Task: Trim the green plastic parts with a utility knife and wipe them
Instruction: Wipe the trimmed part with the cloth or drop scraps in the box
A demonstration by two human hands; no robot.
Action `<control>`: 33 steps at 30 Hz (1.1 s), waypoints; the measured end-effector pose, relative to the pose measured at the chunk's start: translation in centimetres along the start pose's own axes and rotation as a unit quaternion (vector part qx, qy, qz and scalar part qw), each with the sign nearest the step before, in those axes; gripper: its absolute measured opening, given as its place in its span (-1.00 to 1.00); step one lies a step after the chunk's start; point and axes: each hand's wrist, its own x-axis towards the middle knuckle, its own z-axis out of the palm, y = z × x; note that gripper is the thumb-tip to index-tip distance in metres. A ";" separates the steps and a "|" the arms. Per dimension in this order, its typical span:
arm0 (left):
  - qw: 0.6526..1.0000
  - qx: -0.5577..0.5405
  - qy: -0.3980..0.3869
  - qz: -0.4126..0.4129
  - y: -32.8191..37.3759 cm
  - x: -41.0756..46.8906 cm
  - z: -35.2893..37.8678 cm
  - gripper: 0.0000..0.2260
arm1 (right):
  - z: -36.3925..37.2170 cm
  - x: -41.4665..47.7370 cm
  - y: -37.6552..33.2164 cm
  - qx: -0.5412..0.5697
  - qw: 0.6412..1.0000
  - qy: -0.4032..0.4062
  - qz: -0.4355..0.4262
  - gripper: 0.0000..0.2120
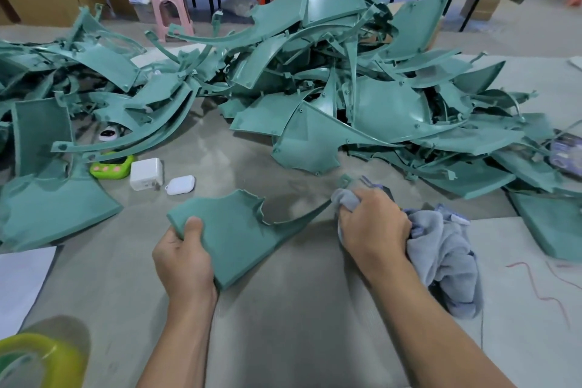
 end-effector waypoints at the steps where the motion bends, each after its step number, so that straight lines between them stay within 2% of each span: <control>1: 1.000 0.005 0.002 0.003 0.0 0.0 0.0 -0.86 | -0.2 0.2 0.0 0.003 1.000 -0.010 0.008 -0.74; 3: 1.000 0.014 0.008 0.011 -0.1 -0.1 0.0 -0.86 | -0.5 0.0 -0.2 -0.014 0.999 -0.030 0.007 -0.81; 6: 0.998 0.048 0.028 0.032 -0.1 -0.3 0.2 -0.86 | -0.2 -1.9 -2.2 -0.116 0.990 -0.041 -0.075 -0.86; 10: 0.996 0.072 0.030 0.048 -0.3 -0.4 0.5 -0.84 | 0.9 -4.9 -6.1 -0.166 0.965 -0.069 -0.191 -0.85; 14: 0.993 0.100 0.032 0.061 -0.5 0.1 0.3 -0.80 | 1.1 -6.8 -8.8 -0.104 0.958 -0.099 -0.249 -0.75; 17: 0.991 0.111 0.023 0.067 -0.2 0.2 0.5 -0.76 | 1.5 -8.4 -10.7 -0.020 0.954 -0.119 -0.273 -0.96; 19: 0.995 0.083 0.015 0.055 0.0 0.0 0.7 -0.80 | 2.2 -8.6 -11.6 0.046 0.951 -0.162 -0.258 -0.95; 21: 0.996 0.073 0.004 0.051 0.0 0.0 0.7 -0.82 | 2.9 -7.8 -12.4 0.087 0.956 -0.191 -0.206 -0.97; 24: 0.993 0.107 -0.016 0.057 -0.4 0.2 0.3 -0.79 | 4.2 -5.6 -13.8 0.133 0.967 -0.158 -0.148 -0.96; 26: 0.990 0.115 -0.024 0.072 -0.7 0.4 0.1 -0.75 | 4.7 -4.0 -15.1 0.155 0.971 -0.135 -0.125 -0.86; 28: 0.987 0.125 -0.030 0.096 -0.7 0.1 -0.1 -0.71 | 4.8 -2.7 -16.1 0.168 0.970 -0.143 -0.100 -0.65; 29: 0.987 0.118 -0.036 0.098 -0.5 -0.1 0.0 -0.71 | 4.8 -2.4 -16.5 0.181 0.968 -0.148 -0.091 -0.63; 31: 0.995 0.053 -0.063 0.063 -0.2 -0.4 0.2 -0.73 | 4.7 -2.8 -16.6 0.214 0.959 -0.150 -0.110 -0.83; 33: 0.996 -0.026 -0.078 0.028 0.2 -0.5 0.3 -0.70 | 4.6 -3.8 -16.4 0.253 0.939 -0.178 -0.150 -0.93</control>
